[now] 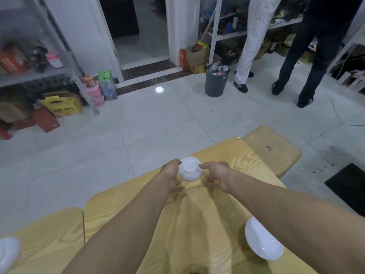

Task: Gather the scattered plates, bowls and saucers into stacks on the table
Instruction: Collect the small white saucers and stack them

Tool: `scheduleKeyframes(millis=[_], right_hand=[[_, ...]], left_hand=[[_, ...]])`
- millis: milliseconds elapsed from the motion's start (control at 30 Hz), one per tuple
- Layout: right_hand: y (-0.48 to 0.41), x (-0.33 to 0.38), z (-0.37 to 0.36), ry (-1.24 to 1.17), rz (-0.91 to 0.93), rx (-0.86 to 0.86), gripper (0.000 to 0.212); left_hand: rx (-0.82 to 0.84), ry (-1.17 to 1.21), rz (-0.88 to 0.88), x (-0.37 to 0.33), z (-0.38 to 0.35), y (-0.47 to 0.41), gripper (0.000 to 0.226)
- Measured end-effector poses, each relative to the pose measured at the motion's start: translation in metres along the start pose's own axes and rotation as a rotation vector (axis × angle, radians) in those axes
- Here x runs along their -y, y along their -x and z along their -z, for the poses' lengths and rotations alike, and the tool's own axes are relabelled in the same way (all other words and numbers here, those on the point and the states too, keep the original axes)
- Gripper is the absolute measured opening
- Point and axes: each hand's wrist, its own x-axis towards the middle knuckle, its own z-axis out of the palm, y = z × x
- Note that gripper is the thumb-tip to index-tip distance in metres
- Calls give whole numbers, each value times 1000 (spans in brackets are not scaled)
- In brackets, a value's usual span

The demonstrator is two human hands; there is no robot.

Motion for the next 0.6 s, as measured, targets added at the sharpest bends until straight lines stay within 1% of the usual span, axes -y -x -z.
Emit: scheduleKeyframes(millis=[133, 233, 400, 433, 533, 600], right_hand=[[-15, -1, -11, 56, -20, -6, 24], [-21, 1, -17, 114, -27, 13, 21], [-28, 0, -22, 189, 4, -25, 26], [-28, -1, -22, 207, 5, -33, 28], [-31, -5, -21, 257, 15, -52, 36], [-31, -7, -19, 243, 22, -39, 40]], left_hand=[[-20, 8, 35, -2, -4, -15, 25], [-36, 1, 34, -4, -5, -22, 27], [-58, -43, 36, -6, -7, -25, 13], [-59, -51, 27, -5, -8, -25, 14], [-50, -54, -20, -3, -10, -27, 27], [-58, -63, -36, 0, -11, -29, 28]])
